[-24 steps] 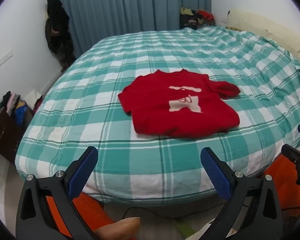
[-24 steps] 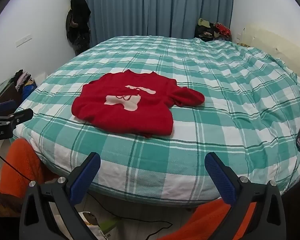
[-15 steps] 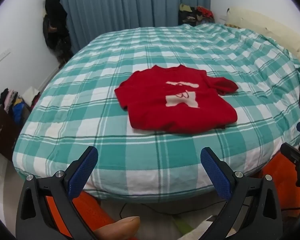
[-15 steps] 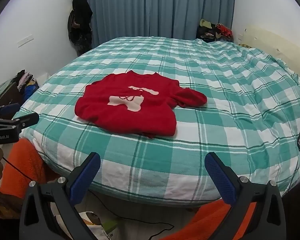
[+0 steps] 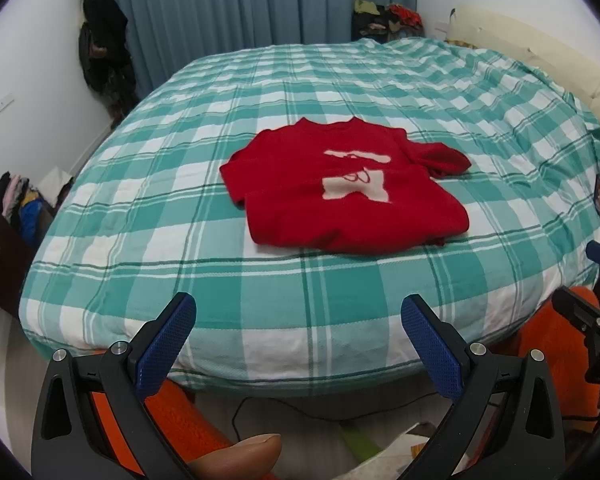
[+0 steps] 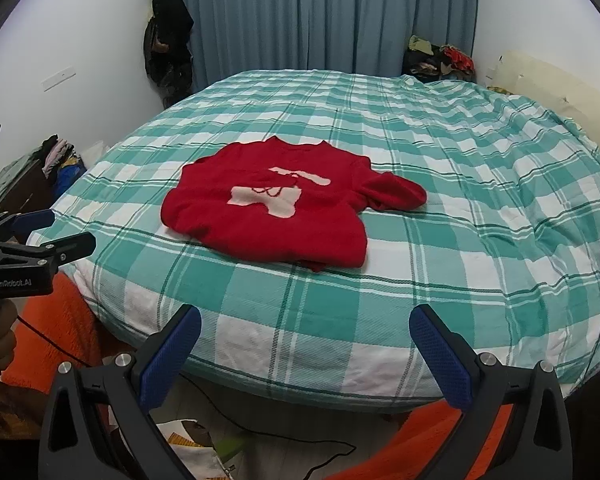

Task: Fold small clothes

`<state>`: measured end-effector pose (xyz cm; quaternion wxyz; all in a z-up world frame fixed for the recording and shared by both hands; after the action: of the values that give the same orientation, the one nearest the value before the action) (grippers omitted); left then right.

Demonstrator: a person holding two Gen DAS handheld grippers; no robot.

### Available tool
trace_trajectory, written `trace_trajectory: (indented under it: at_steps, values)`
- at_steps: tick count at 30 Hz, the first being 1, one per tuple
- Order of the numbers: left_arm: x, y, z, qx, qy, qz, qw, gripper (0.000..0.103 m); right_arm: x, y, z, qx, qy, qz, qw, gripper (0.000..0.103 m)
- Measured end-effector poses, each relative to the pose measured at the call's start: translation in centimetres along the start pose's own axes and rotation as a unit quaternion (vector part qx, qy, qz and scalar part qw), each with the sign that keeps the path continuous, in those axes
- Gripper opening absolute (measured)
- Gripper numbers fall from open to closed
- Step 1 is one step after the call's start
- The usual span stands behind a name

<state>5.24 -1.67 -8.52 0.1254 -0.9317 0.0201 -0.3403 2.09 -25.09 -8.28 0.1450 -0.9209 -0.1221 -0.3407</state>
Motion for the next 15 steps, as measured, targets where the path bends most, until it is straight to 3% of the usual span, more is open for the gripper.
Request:
trace_trajectory:
  at_steps: [15]
  values:
    - [-0.5,0.1,0.3,-0.005,-0.013,0.0,0.9999,0.102,0.3,-1.2,0.5,0.01,-0.007,-0.006,1.0,0.103]
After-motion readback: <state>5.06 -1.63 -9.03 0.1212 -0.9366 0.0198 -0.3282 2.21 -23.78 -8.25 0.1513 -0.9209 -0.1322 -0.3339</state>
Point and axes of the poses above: each gripper's, at about its wrist camera, not at the fingertips, and z roughly the way its jaws point, y to its right, x to its top, the point moved 9 cm from there along z, roughly the way its jaws point, and after that the axes turned 15 degrees about x, right-handed, at the moved point
